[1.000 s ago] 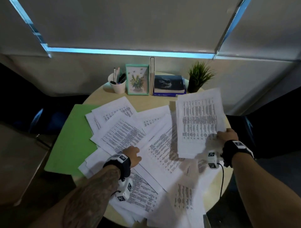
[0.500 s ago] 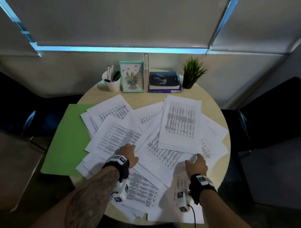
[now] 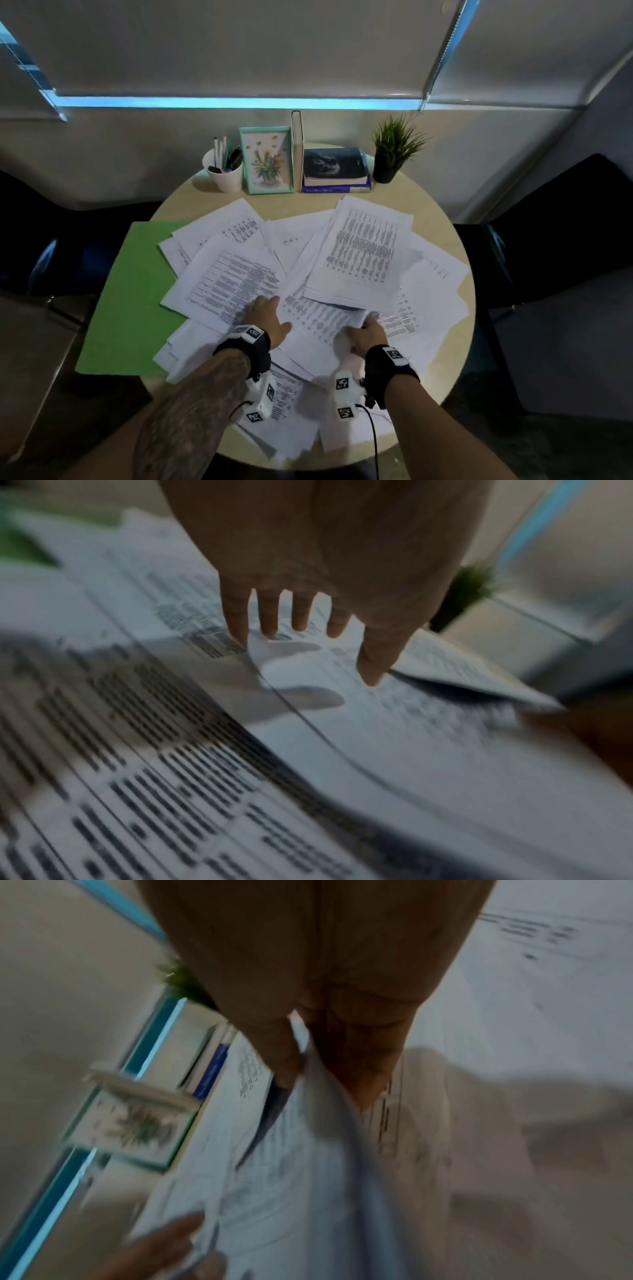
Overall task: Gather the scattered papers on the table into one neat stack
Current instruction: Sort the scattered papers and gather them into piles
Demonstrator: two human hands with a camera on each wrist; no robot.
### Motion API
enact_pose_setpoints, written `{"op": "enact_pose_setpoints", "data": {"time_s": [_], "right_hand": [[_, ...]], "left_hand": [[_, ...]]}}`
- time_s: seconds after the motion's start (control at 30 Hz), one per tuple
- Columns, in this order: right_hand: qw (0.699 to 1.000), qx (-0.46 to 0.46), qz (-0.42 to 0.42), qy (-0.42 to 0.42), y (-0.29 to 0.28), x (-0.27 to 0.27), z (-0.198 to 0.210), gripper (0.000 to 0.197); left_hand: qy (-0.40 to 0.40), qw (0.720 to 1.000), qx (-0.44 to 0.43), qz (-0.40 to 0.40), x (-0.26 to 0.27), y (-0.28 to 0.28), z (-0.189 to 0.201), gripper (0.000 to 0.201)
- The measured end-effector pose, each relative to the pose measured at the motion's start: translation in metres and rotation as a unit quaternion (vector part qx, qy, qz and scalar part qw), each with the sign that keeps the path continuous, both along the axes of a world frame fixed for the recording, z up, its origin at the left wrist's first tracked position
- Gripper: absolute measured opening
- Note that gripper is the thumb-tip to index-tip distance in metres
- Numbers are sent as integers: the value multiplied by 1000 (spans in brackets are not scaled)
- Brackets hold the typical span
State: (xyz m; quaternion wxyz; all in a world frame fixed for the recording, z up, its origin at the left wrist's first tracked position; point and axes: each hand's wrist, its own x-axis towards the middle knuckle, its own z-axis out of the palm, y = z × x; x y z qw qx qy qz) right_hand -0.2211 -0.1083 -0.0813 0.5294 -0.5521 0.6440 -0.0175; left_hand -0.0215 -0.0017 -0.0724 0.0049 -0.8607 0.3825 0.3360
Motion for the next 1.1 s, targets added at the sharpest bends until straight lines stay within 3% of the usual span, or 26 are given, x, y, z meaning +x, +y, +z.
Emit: {"op": "enact_pose_setpoints", "data": {"time_s": [0.13,0.2,0.27,0.33,0.47,0.53,0.6,0.67,0.73,0.97,1.1], "right_hand": [[989,-106,62,82,-16,-9,9,36],[969,-172,67,167,-32,-31,7,41],[954,-166,88,235,-42,-51,0,46],[950,-136,128,251,-39,-59,-4,44],[928,-170,226,243,-30,-57,-1,38],[941,-162,205,217,-39,-56,2,36],[973,-143,97,156,-57,-50,6,41],[991,-96,-26,85,-76,-41,11,55],[995,-37,-85,45,-90,-27,13,71],[994,34,-67,78,-97,11,-3,73],[993,12,3,119,-104,4,-9,48]], "left_hand": [[-15,993,54,-105,1,3,-1,78],[-14,991,76,-107,3,3,-7,81],[-15,991,81,-104,2,4,-10,84],[-33,991,78,-104,1,4,-12,85],[-58,992,63,-92,-1,-2,-11,84],[-63,993,56,-87,-2,-5,-7,82],[-71,993,47,-84,-2,-7,-4,80],[-86,991,42,-91,-3,-8,-5,79],[-103,989,41,-98,-4,-9,-7,78],[-108,987,55,-108,-5,-13,-11,78],[-103,984,74,-122,0,-15,-6,77]]}}
